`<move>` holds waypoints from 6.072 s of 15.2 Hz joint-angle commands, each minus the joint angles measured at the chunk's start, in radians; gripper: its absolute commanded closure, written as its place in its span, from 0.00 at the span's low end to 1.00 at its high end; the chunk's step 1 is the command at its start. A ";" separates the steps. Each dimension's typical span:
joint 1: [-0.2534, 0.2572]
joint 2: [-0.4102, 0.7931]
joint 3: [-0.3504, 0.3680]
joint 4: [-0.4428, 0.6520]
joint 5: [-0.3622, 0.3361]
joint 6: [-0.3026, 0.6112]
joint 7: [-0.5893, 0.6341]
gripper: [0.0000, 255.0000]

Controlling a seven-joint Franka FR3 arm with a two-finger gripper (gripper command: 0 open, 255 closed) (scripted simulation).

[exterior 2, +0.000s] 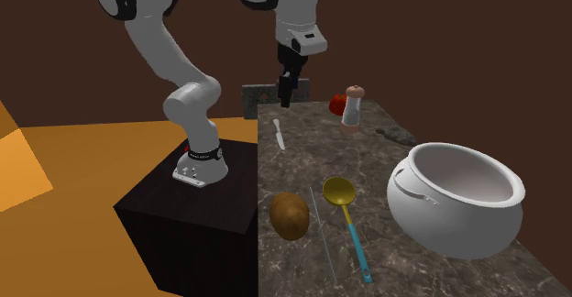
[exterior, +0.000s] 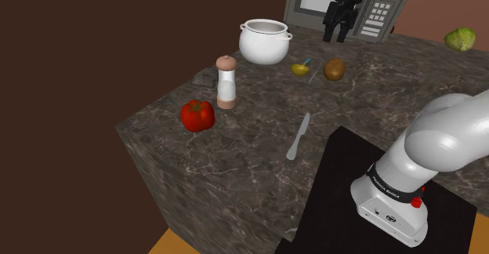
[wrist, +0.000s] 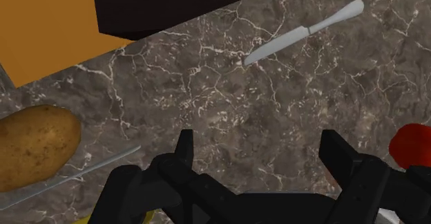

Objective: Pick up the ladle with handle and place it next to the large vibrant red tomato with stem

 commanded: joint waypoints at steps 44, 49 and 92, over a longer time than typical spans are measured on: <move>-0.186 1.013 -0.217 0.598 0.415 0.029 -0.497 1.00; -0.186 1.007 -0.219 0.603 0.412 0.019 -0.493 1.00; 0.033 0.437 -0.133 0.255 0.296 -0.021 -0.112 1.00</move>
